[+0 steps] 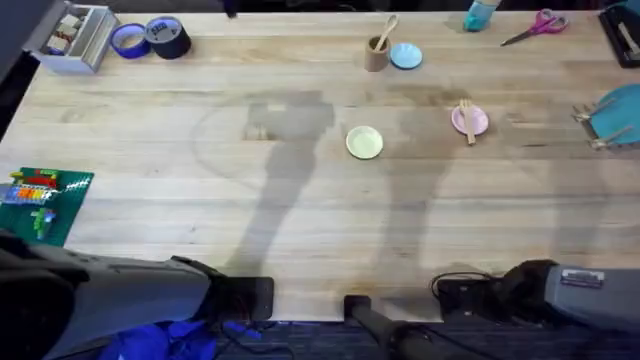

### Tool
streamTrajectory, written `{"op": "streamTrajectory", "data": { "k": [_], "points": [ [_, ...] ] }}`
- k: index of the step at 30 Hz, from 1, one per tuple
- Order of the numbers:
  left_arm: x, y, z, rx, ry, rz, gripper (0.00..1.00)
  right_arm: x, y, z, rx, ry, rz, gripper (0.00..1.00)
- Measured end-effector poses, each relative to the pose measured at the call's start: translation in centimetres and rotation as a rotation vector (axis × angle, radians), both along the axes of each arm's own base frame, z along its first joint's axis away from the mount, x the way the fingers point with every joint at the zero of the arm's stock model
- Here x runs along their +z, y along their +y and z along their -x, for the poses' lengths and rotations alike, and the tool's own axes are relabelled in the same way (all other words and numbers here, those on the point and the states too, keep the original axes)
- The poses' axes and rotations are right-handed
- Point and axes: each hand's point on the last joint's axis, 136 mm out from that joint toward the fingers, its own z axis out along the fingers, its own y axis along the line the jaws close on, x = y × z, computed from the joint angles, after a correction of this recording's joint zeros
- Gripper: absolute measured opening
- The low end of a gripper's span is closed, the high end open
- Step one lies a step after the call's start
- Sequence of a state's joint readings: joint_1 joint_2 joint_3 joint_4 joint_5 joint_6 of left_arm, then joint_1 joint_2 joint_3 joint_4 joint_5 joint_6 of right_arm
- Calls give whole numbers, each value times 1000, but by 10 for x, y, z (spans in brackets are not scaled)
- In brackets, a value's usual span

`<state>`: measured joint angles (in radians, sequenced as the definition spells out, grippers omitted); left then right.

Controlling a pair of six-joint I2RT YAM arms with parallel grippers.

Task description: Pick up a utensil and set it on the pink plate, then put the other utensil in the container.

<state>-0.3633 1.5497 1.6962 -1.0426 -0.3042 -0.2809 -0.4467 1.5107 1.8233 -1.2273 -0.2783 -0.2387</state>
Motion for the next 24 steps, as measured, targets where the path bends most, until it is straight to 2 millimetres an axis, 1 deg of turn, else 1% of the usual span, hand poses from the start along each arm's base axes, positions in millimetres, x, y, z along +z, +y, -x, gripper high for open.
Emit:
{"op": "streamTrajectory", "data": {
  "k": [4,7,11,15,18,20,24],
  "points": [
    [-4,-18,12,-16,5,-37,992,14,5,21,-24,-72,51,997],
    [-14,-25,24,-16,20,-40,992,10,12,38,-28,-112,74,996],
    [-30,-14,42,23,28,-31,992,-14,21,57,-31,-113,75,997],
    [-32,-4,58,46,-33,18,992,-40,28,73,-33,-85,61,997],
    [-32,4,75,58,-78,60,992,-52,34,81,-34,-70,49,997],
    [-36,10,87,70,-90,80,992,-59,41,86,-22,-52,38,998],
    [-54,18,106,84,-78,103,992,-73,49,90,-12,-12,10,997]
  ]
}}
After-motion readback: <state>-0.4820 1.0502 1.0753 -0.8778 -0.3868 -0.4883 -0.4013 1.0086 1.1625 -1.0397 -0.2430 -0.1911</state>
